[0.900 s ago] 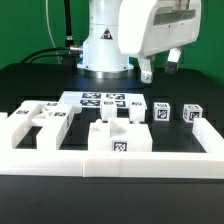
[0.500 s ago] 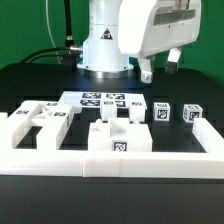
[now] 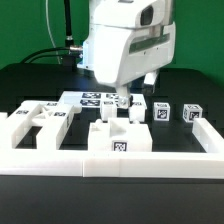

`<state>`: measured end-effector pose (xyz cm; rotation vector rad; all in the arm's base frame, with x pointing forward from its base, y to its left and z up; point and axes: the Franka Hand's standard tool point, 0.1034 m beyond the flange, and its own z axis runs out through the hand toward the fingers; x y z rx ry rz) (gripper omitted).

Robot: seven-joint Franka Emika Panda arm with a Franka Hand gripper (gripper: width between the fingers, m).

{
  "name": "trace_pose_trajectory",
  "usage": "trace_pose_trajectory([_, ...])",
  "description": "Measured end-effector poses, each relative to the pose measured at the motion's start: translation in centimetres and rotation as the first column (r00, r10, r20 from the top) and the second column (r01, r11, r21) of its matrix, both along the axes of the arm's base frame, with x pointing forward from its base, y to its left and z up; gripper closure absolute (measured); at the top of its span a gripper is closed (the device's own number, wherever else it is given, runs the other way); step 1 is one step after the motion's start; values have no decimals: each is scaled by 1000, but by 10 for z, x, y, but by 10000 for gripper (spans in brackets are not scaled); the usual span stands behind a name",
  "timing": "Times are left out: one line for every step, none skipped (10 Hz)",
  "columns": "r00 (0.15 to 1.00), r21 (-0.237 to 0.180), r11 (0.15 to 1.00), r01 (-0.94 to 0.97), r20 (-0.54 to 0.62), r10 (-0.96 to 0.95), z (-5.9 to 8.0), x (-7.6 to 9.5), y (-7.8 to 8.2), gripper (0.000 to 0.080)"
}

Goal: Assemble chair

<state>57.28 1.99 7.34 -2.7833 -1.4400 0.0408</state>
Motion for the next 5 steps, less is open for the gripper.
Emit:
trace_pose_trajectory([1000, 0, 1000, 14, 3, -14, 2, 0, 2, 150])
trace_pose_trajectory([999, 1, 999, 44, 2, -44, 1, 0, 2, 150])
trace_pose_trajectory([995, 0, 995, 98, 1, -98, 1, 0, 2, 150])
trace_pose_trajectory([990, -1, 990, 140, 1, -140, 1, 0, 2, 150])
trace_pose_trajectory([973, -3, 973, 230, 0, -230, 0, -1, 3, 150])
